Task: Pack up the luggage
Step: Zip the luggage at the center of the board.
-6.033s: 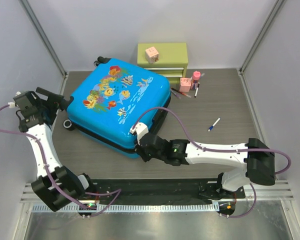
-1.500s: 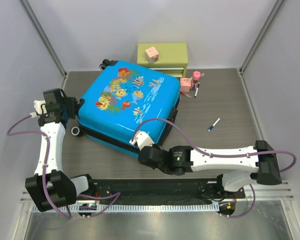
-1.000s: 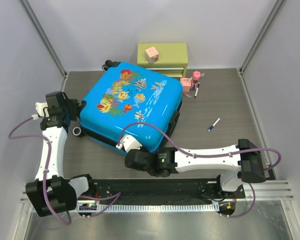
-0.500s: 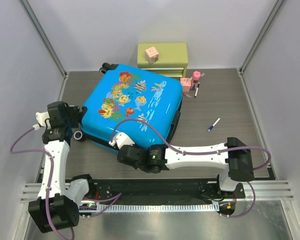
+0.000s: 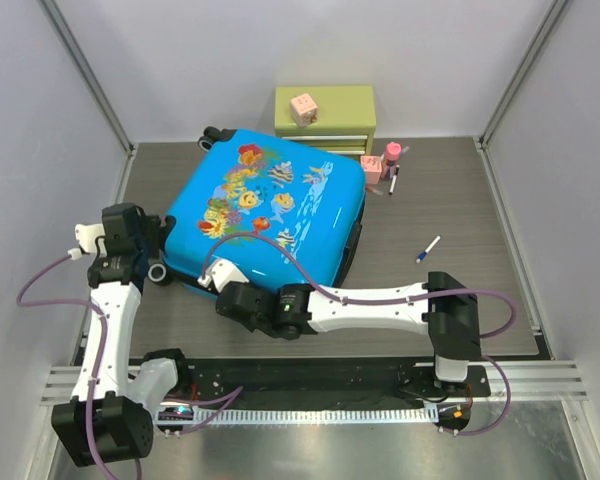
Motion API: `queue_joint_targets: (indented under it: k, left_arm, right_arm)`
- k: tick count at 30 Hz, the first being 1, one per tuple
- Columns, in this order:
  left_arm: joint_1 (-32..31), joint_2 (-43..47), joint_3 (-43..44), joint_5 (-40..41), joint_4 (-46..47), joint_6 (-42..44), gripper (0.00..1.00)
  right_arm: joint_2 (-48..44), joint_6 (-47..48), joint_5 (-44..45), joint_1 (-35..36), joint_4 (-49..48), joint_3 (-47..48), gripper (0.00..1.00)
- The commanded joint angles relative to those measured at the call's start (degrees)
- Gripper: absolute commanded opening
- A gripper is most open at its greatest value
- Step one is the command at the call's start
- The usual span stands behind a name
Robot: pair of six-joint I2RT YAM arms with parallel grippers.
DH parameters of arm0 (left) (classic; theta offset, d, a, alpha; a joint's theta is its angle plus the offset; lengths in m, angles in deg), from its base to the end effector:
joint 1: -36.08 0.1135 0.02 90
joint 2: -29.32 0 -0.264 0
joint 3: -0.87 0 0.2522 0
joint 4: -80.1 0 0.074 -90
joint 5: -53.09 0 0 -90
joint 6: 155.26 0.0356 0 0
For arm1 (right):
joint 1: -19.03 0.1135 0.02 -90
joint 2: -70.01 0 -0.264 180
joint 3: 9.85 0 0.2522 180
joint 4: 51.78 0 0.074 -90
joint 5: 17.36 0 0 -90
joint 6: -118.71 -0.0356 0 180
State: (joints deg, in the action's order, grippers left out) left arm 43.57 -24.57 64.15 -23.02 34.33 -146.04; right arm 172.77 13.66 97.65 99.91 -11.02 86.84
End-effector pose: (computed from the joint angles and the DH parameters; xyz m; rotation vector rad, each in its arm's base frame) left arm 0.1978 0.0346 0.3035 -1.6417 1.4961 -0.4520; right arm 0.0785 0.3943 0.2668 -1.0838 2.0469 0.3353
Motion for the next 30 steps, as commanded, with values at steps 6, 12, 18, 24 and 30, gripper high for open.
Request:
queue_joint_targets:
  k: [6,12,18,24,30]
  left_arm:
    - [-3.8,-0.3,6.0,-10.9,-0.2,4.8,0.00]
    - [-3.8,-3.8,6.9,-18.4,0.5,11.5,0.00]
    - [-3.8,-5.4,9.2,-19.7,-0.7,14.4,0.00]
    - [-3.5,-4.7,11.7,-19.3,-2.9,18.4,0.00]
    - [-2.9,-5.7,12.0,-22.6,-4.0,17.8,0.00]
  right_arm:
    - [2.4,3.9,-12.8,1.0,-22.4,10.0,0.01]
    - [5.3,7.0,-16.9,1.0,-22.2,12.8,0.01]
    - [6.9,10.6,-20.1,0.9,-21.1,15.2,0.01]
    - [9.3,14.1,-23.8,0.7,-20.4,17.7,0.01]
    - [9.0,16.8,-26.8,0.4,-16.9,19.7,0.28]
